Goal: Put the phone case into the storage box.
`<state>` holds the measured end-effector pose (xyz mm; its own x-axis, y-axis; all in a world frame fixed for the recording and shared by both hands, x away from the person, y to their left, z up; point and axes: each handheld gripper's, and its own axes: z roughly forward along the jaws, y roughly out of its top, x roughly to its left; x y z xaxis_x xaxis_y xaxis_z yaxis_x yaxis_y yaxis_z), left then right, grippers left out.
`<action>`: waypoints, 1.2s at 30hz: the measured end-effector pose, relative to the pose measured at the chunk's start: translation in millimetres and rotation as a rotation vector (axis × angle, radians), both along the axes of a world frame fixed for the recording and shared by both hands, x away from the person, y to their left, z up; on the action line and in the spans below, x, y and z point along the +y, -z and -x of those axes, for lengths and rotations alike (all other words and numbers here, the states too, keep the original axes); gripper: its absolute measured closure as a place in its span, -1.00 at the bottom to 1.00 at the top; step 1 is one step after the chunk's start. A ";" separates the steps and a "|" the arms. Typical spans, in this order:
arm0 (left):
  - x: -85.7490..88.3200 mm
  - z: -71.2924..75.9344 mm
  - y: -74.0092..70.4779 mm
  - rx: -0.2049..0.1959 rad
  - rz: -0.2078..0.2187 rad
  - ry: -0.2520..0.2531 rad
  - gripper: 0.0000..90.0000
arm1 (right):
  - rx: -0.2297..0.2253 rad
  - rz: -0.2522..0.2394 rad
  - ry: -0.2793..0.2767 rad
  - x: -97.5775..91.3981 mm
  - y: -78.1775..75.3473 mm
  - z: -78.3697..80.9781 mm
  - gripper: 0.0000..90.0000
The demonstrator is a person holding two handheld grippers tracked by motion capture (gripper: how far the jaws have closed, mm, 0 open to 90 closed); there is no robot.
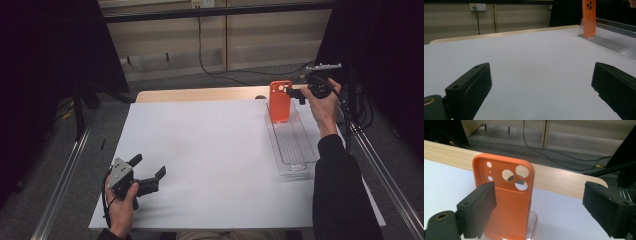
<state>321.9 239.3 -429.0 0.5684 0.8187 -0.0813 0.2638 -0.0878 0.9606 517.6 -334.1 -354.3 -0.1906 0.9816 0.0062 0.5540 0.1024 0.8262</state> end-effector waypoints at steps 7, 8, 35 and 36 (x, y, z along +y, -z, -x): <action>1.4 1.6 -1.4 -0.007 0.008 0.007 -0.93 | -0.027 -0.037 -0.008 0.7 3.5 8.2 -0.72; 1.2 1.8 -1.7 -0.009 0.010 0.008 -0.94 | -0.037 -0.032 -0.007 1.4 3.9 8.9 -0.74; 2.2 2.4 -1.4 -0.008 0.013 0.002 -0.93 | -0.244 -0.056 0.065 7.3 8.2 39.4 -0.85; 1.4 2.8 -1.7 -0.009 0.020 -0.001 -0.93 | -0.246 -0.048 0.068 7.4 8.9 41.2 -0.84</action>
